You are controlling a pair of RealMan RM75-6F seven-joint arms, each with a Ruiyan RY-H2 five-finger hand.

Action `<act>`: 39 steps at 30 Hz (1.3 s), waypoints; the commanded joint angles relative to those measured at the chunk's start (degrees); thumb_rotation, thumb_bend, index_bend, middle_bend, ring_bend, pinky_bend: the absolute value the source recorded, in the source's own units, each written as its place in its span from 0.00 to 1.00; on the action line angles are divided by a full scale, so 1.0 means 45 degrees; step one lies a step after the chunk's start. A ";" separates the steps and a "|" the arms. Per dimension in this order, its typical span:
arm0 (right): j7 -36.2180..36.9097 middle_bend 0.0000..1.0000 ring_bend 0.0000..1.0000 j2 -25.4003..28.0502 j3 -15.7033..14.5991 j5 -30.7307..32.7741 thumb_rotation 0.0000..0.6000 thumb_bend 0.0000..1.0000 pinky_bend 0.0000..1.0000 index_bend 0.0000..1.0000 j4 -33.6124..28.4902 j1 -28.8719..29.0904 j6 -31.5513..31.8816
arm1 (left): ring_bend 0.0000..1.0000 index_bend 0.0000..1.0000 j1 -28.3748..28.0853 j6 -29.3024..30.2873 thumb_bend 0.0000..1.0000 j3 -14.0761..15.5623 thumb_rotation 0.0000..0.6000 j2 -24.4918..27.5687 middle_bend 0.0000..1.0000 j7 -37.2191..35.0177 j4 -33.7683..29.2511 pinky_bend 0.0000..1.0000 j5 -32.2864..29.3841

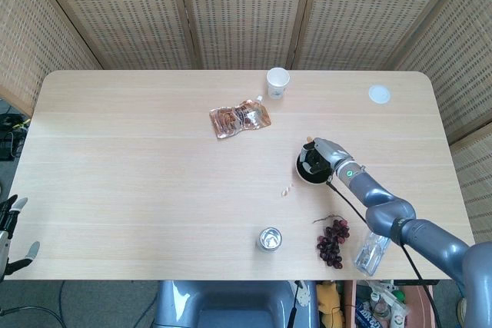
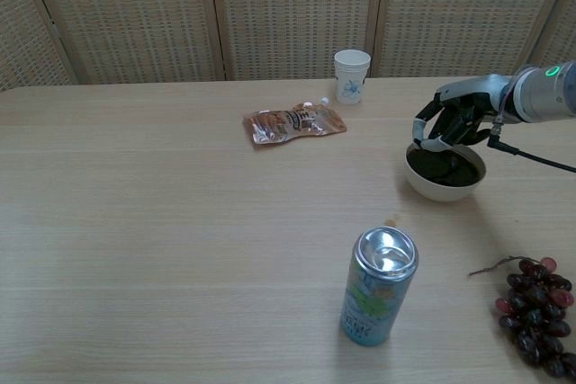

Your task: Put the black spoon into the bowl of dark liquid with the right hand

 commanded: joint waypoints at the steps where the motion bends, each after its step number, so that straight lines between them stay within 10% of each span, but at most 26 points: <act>1: 0.0100 0.92 0.93 -0.0264 0.0114 -0.0090 1.00 0.78 1.00 0.74 0.0305 0.0153 -0.0070 | 0.00 0.00 0.0030 0.0002 0.36 0.0019 1.00 0.0001 0.00 -0.0011 0.0018 0.00 -0.0021; 21: 0.0403 0.92 0.93 0.0448 -0.0113 -0.0290 1.00 0.78 1.00 0.75 -0.0854 -0.0437 -0.0274 | 0.00 0.00 -0.0048 -0.0062 0.36 -0.0022 1.00 -0.0080 0.00 -0.0177 0.0207 0.00 0.0071; 39: 0.0578 0.92 0.93 -0.0380 0.0302 -0.0576 1.00 0.78 1.00 0.75 0.0785 0.0090 -0.0706 | 0.00 0.00 0.0048 0.0023 0.36 0.0025 1.00 -0.0018 0.00 0.0059 -0.0004 0.00 0.0020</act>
